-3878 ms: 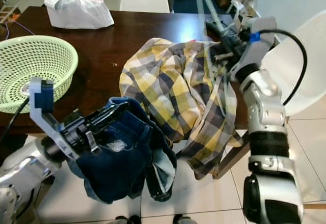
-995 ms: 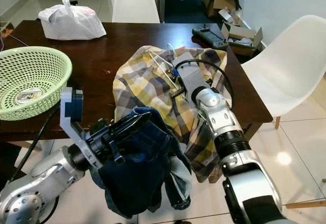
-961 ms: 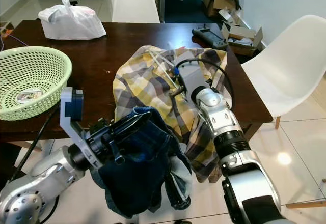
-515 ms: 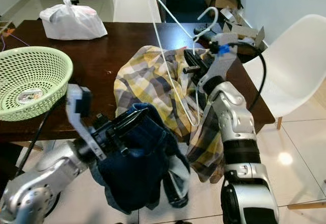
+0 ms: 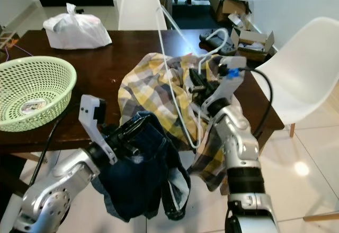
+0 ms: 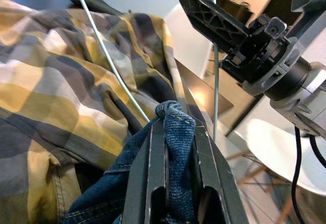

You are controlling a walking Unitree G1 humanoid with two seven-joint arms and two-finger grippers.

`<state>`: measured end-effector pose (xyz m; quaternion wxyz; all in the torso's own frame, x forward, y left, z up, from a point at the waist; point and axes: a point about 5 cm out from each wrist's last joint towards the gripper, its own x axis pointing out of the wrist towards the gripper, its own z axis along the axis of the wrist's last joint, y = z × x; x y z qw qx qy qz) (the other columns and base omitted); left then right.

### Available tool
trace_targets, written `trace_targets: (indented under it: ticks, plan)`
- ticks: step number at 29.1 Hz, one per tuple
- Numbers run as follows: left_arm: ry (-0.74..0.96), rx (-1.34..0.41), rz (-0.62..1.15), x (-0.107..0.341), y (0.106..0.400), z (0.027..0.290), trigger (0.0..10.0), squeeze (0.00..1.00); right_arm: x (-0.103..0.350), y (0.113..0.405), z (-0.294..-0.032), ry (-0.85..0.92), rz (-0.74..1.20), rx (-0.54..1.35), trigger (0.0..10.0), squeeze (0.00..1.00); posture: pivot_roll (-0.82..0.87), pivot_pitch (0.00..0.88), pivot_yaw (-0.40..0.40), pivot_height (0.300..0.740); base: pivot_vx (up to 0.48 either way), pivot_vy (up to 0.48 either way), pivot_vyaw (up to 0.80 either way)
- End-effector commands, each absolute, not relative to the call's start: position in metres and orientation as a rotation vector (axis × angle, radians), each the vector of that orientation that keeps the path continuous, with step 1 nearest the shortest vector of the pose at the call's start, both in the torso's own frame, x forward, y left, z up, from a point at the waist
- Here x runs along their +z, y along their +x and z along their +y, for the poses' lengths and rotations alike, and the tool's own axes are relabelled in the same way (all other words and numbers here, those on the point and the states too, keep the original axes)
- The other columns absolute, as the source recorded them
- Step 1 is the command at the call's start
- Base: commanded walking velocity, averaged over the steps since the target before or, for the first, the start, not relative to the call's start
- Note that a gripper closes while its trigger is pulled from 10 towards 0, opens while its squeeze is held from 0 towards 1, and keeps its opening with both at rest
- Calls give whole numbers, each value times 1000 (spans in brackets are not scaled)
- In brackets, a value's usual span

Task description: Hang hanger

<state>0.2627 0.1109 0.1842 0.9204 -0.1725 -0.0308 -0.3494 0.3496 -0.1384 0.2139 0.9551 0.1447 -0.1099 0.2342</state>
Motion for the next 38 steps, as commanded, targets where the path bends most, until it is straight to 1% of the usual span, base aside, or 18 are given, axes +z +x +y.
trace_targets:
  ticks: [1,3,5,6,7,10,15,17,22,33,38]
  plan:
    - [-365,-740,-86,182,260,105,10000,0,208,346,-139,275,-210,471,10000,0,57,8,-29,740,0,-352,0]
    - [-363,-746,-54,168,258,99,10000,0,180,339,-142,228,-127,461,10000,0,72,0,-37,740,0,-356,0]
    - [-363,-746,-54,168,258,99,10000,0,180,339,-142,228,-127,461,10000,0,72,0,-37,740,0,-356,0]
    - [-361,-740,-37,161,258,97,10000,0,169,335,-143,201,-94,459,10000,0,81,0,-44,740,0,-356,0]
    - [-361,-740,-37,161,258,97,10000,0,169,335,-143,201,-94,459,10000,0,81,0,-44,740,0,-356,0]
    - [-331,-695,20,137,258,104,10000,0,150,331,-145,172,-37,451,10000,0,109,0,-78,740,0,-354,0]
    - [-323,-685,28,133,257,106,10000,0,147,331,-145,169,-30,447,10000,0,109,0,-78,740,0,-356,0]
    - [-309,-675,33,130,258,108,10000,0,146,332,-147,165,-24,441,10000,0,120,0,-91,740,0,-356,0]
    - [-297,-670,2,135,263,112,10000,0,150,340,-157,140,-37,413,10000,0,122,0,-90,740,0,-356,0]
    - [-285,-770,-1,136,262,97,10000,0,156,340,-162,164,-74,357,10000,0,86,0,-40,740,0,-358,0]
    - [-291,-856,2,138,260,85,10000,0,154,339,-167,169,-80,319,10000,0,77,0,-26,740,0,-359,0]
